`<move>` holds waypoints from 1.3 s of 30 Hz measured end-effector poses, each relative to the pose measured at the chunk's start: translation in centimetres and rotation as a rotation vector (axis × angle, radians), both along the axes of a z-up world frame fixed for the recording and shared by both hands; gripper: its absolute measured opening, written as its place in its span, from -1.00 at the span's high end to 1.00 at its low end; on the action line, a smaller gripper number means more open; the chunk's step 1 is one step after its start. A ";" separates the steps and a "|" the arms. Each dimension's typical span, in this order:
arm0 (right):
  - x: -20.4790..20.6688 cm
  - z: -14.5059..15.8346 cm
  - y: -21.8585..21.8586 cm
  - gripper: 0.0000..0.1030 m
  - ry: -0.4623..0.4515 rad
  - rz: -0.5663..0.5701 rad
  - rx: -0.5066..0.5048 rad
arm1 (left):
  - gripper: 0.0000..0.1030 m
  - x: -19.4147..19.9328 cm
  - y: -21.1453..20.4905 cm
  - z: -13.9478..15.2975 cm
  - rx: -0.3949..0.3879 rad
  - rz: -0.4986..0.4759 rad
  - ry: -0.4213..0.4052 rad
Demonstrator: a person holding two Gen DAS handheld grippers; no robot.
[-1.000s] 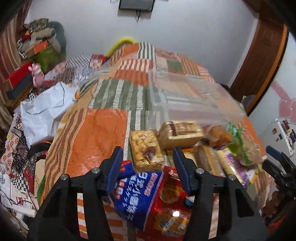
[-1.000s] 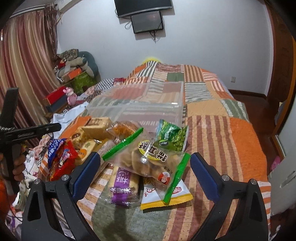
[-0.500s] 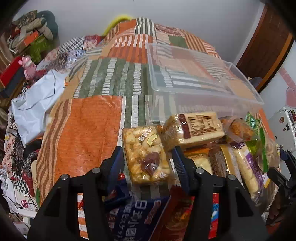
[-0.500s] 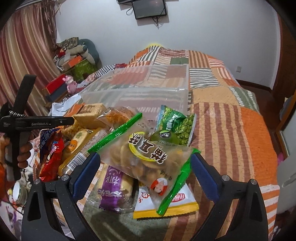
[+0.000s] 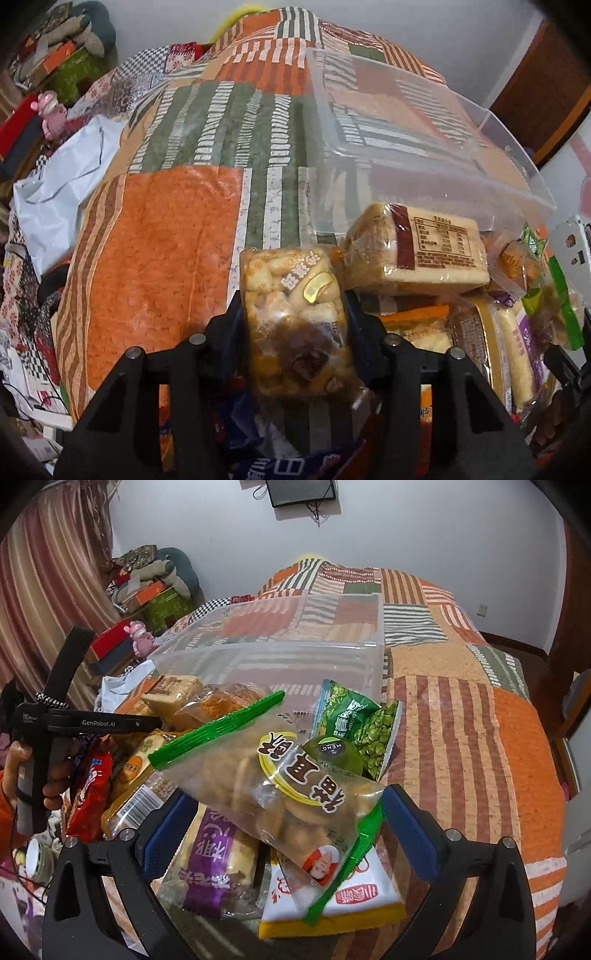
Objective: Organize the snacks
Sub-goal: 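Lift both held bags and carry them over the clear plastic box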
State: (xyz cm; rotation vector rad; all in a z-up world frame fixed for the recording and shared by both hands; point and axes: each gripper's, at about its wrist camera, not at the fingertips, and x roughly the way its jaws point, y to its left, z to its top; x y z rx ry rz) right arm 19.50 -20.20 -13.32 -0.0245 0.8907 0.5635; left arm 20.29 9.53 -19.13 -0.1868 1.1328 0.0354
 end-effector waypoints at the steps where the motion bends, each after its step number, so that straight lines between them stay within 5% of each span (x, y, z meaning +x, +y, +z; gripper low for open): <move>1: 0.1 0.0 0.1 -0.93 0.005 0.000 0.005 | 0.06 0.0 -0.1 0.0 0.003 -0.001 -0.006; 8: 0.3 0.0 -0.2 -0.85 0.005 -0.019 0.027 | 0.14 -0.1 0.2 0.1 -0.008 0.010 -0.020; 19: -0.6 0.9 -0.3 -0.18 -0.065 0.013 0.016 | 0.14 -1.6 0.4 1.8 -0.009 0.024 -0.068; 39: -1.7 4.2 -1.8 -0.05 -0.123 -0.037 0.117 | 0.14 -5.4 -1.1 8.8 0.067 0.010 -0.255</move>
